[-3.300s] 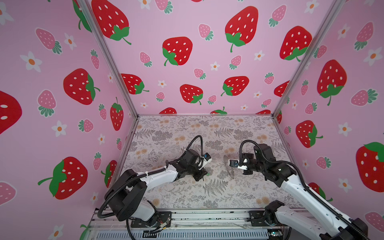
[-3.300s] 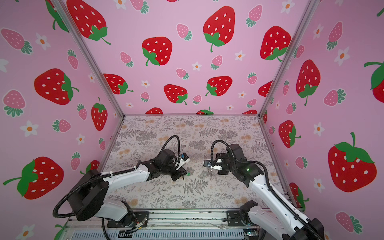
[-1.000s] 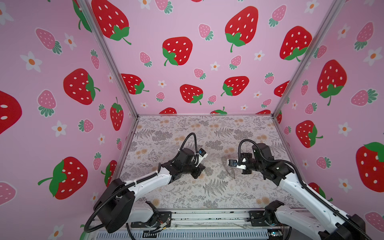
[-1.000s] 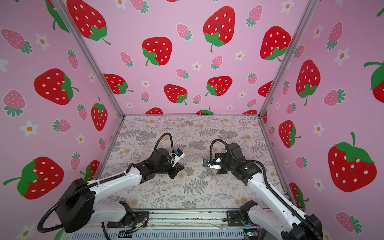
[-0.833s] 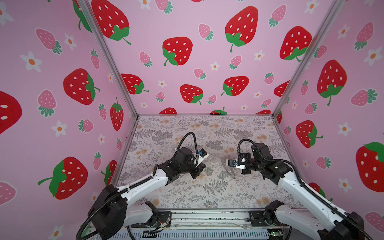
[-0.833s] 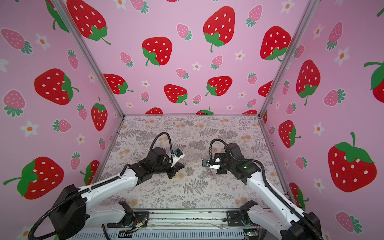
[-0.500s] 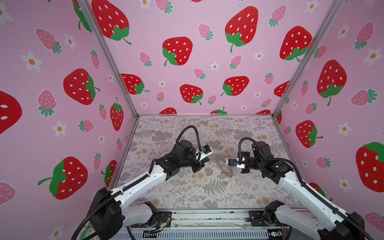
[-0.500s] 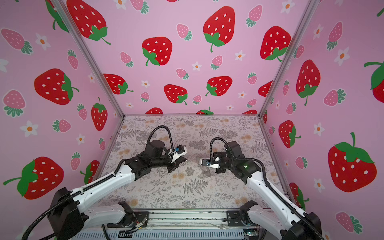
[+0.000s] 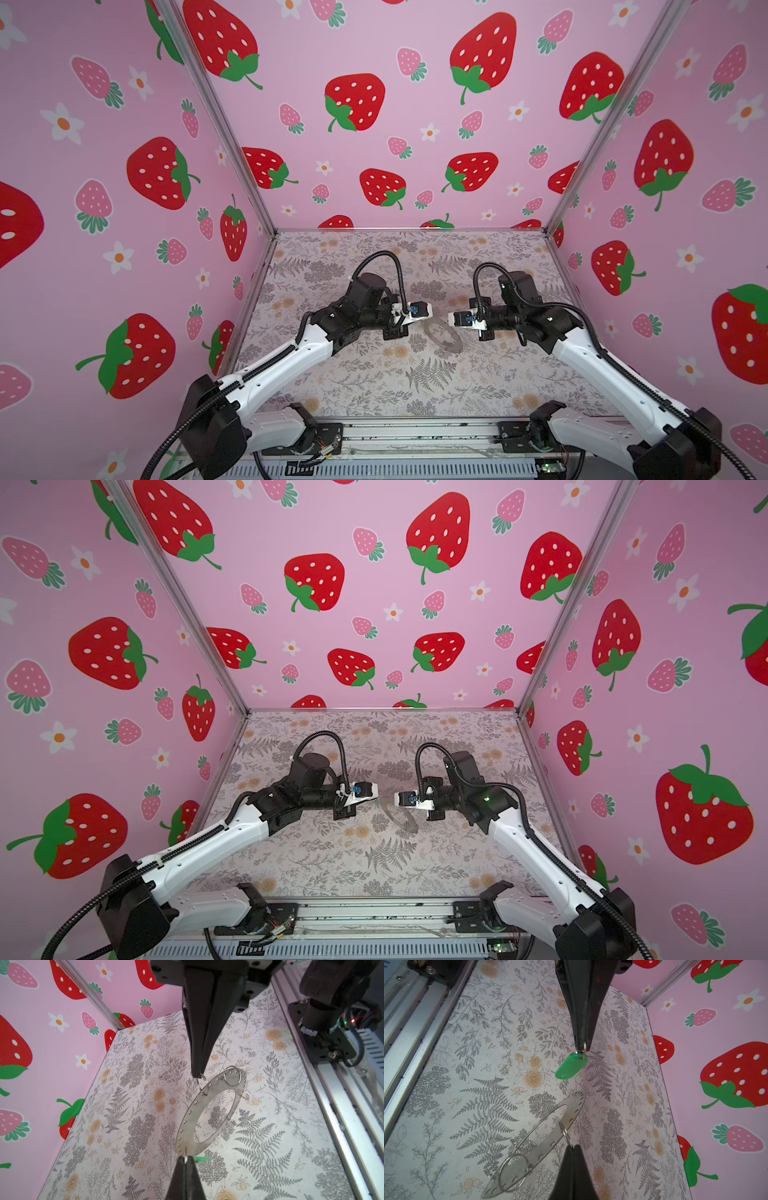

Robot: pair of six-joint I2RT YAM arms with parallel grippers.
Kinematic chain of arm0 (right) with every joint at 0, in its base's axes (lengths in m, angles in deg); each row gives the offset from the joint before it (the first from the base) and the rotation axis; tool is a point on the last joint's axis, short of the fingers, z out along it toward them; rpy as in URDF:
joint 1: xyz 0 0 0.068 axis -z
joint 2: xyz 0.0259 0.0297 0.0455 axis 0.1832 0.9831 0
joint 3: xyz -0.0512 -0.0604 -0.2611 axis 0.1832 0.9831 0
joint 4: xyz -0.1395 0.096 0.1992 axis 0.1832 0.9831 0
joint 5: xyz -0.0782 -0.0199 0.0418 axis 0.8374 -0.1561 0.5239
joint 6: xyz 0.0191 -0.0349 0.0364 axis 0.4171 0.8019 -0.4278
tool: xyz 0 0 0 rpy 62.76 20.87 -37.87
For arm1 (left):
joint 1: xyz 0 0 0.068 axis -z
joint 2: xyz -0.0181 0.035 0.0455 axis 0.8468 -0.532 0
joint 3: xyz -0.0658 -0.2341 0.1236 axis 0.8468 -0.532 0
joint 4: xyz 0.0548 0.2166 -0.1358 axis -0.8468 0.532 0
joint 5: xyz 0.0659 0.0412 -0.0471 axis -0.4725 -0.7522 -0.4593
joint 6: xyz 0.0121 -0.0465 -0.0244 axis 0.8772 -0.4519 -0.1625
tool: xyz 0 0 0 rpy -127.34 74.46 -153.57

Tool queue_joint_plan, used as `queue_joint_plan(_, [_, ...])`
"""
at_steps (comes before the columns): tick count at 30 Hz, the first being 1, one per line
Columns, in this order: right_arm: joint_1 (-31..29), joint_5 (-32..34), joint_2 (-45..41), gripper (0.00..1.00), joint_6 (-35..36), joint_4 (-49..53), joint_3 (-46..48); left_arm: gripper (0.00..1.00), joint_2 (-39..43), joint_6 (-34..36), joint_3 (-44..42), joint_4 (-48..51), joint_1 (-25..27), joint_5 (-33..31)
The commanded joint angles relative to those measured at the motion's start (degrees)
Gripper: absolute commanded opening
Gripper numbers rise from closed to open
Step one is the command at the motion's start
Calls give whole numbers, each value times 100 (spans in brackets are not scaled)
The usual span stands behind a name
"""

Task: Put the keys on the keyring
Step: 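Raise the key with the left gripper toward the plate held by the right gripper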

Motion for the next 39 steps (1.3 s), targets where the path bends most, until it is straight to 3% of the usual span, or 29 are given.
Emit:
queue_joint_plan(1, [-48,-481,99,0,114,398,-293,0,-10,736,275,36,-20,161])
queue_joint_plan(7, [-98,-655,204,0,87,452,-402,0,91,1321,29,-531,-17,115])
queue_joint_plan(17, [-115,-822,458,0,170,787,-726,0,62,2207,62,-661,69,152])
queue_joint_plan(25, [-181,-905,651,0,183,1077,-976,0,3,2307,-42,-1079,185,274])
queue_joint_plan(33, [-204,-832,591,0,155,1168,-912,0,-98,3219,132,-1038,153,-367])
queue_joint_plan(39, [-204,-850,507,0,58,1057,-870,0,-145,3069,121,-1224,84,-112])
